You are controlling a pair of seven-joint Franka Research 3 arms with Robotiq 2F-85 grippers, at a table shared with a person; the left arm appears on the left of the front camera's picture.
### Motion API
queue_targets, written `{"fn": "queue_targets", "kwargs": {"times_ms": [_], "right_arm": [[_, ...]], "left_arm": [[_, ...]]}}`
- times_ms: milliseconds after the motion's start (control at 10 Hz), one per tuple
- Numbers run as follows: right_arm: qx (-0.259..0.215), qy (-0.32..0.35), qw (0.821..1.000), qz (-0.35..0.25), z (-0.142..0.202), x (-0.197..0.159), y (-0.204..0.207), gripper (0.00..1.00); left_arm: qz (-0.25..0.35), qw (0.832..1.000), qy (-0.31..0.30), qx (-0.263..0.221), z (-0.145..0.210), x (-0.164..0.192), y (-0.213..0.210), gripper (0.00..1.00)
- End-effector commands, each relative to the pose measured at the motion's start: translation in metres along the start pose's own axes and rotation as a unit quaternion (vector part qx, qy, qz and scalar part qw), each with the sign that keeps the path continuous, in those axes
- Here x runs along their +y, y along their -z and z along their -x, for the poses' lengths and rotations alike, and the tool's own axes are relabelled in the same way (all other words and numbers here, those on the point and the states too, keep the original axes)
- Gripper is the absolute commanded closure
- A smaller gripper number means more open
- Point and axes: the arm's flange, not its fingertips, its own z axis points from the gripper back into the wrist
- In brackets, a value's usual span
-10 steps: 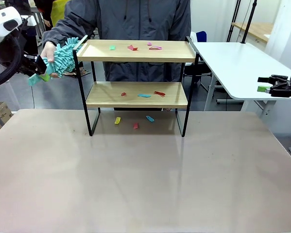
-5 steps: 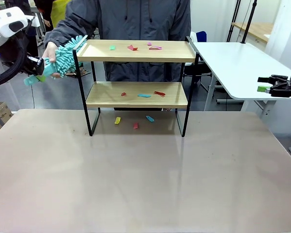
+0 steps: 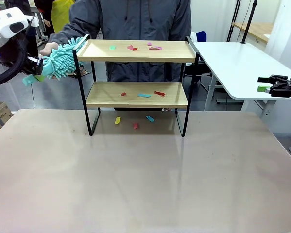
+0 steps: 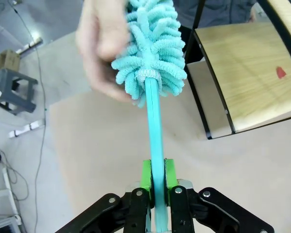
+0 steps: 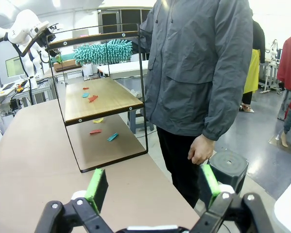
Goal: Clean the shelf.
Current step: Pick up the Duster handed by the human, then clean the specific section of the Shelf indicated by the human with the Duster.
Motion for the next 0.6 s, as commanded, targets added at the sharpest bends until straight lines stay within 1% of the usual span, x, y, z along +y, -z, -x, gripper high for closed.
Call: {"fn": "queue_targets", "kwargs": {"times_ms": [0, 500], "right_arm": [[-0.001, -0.002, 1.000, -0.001, -0.0020, 0.0004, 0.0015, 0.00], [-0.001, -0.002, 1.000, -0.001, -0.0020, 0.0004, 0.0015, 0.00]], "left_arm": [[0.002, 1.000, 0.003, 0.010, 0.0005, -0.0003, -0.0009, 1.00], [0.002, 1.000, 0.003, 0.010, 0.0005, -0.0003, -0.0009, 1.00]]}}
